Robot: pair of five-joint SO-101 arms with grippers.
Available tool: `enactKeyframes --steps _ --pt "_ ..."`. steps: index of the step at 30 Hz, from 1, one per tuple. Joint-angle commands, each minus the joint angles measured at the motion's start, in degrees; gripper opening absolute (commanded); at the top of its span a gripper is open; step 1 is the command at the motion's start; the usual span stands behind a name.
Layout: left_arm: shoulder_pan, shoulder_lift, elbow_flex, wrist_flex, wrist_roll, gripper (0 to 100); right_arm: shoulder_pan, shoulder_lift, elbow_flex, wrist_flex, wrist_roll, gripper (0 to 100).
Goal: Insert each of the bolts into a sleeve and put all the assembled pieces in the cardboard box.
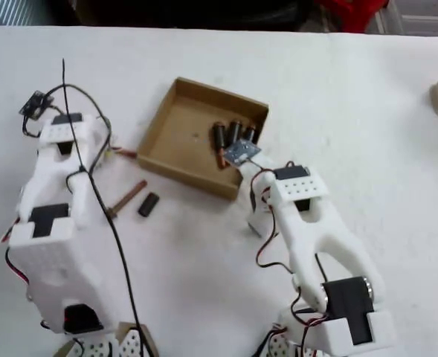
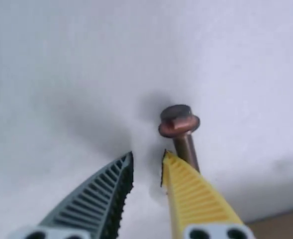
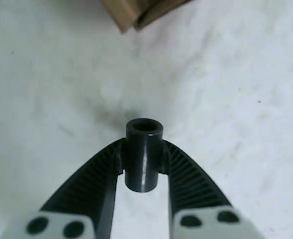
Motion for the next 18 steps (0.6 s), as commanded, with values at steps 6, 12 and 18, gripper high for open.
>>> enactKeyframes --steps 6,12,18 --pt "1.01 -5.14 -3.60 3.69 0.35 14 -0.04 -2.51 -0.35 -0.40 0.88 1.7" --pt "1.71 -6.81 -4.13 4.13 0.53 14 -1.27 -2.59 0.26 -0.40 0.88 1.7" --pt "1.71 -6.29 -4.22 -0.18 0.70 14 -1.27 -2.68 0.53 -1.19 0.88 1.7"
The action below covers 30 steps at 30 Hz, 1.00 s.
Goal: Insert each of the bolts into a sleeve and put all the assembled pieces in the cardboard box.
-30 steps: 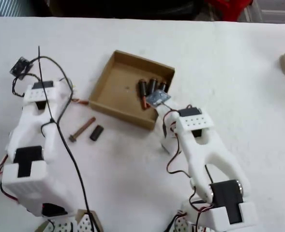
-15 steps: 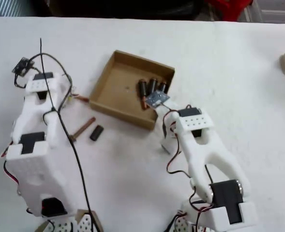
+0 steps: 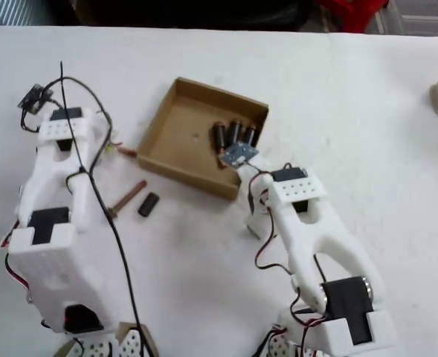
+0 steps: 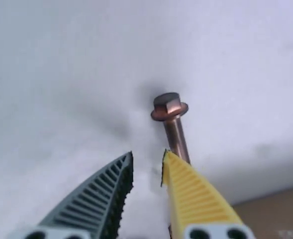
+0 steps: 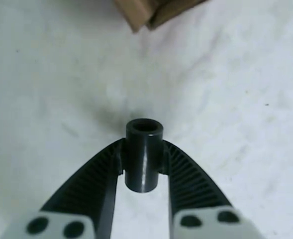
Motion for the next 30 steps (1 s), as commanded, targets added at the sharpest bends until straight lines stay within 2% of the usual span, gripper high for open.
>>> enactKeyframes --steps 1,12,17,25,30 --pt "0.75 -3.12 -3.25 -3.96 0.70 14 -0.48 -2.59 -0.26 -0.48 0.70 1.7" --pt "0.57 -2.86 -3.25 -7.12 0.79 14 -0.48 -2.51 -0.26 -0.48 0.79 1.7" --pt "0.22 1.98 -6.07 -6.59 1.76 14 -0.48 -2.51 -0.26 -0.48 0.79 1.7" --pt "-1.10 9.98 -15.30 1.76 2.02 14 -0.48 -2.51 -0.26 -0.48 0.79 1.7" --pt "-1.71 11.82 -16.44 3.16 2.02 14 -0.48 -2.51 -0.26 -0.48 0.79 1.7"
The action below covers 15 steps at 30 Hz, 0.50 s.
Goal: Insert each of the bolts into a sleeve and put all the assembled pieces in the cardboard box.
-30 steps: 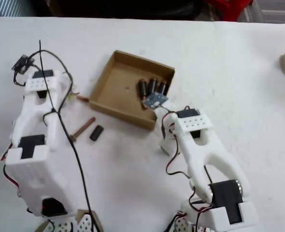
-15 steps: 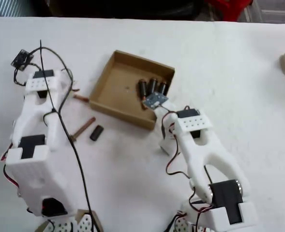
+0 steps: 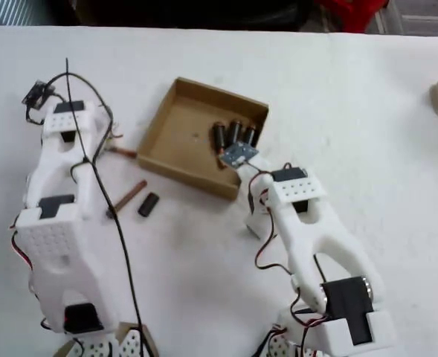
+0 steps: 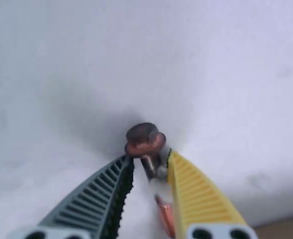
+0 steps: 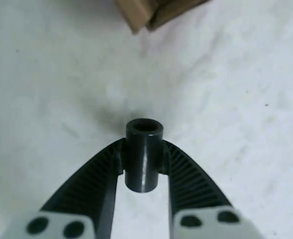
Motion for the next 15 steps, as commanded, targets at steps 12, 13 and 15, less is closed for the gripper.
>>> enactKeyframes --steps 12,13,15 --pt "-3.21 0.31 -2.55 -1.05 2.11 11 -0.48 -2.42 -0.26 -0.48 0.79 1.7" --pt "-3.21 0.31 -2.55 -0.88 1.93 8 -0.48 -2.42 -0.26 -0.48 0.79 1.7" --pt "-3.03 0.22 -2.73 -0.97 -0.62 1 -0.48 -2.42 -0.26 -0.48 0.79 1.7"
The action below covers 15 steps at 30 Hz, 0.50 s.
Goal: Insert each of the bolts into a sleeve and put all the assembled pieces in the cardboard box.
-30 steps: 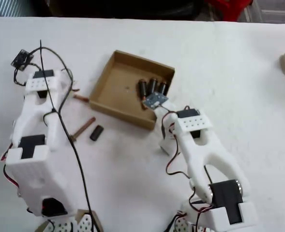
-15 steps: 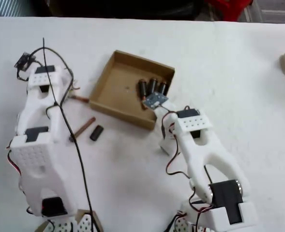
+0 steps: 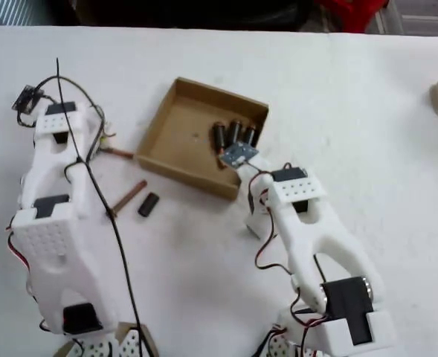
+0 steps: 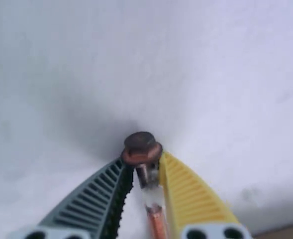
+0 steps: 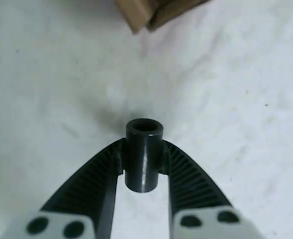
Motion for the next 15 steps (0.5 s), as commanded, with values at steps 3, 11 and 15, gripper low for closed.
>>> enactKeyframes --steps 3,11,15 --pt "0.22 -1.10 -2.20 -0.09 -5.54 2 -0.48 -2.42 -0.26 -0.48 0.79 1.7" --pt "2.33 -3.12 -2.55 3.96 -16.00 2 -0.48 -2.42 -0.26 -0.48 0.79 1.7" --pt "2.07 -6.02 -2.20 6.15 -30.24 2 -0.48 -2.42 -0.26 -0.48 0.70 1.7"
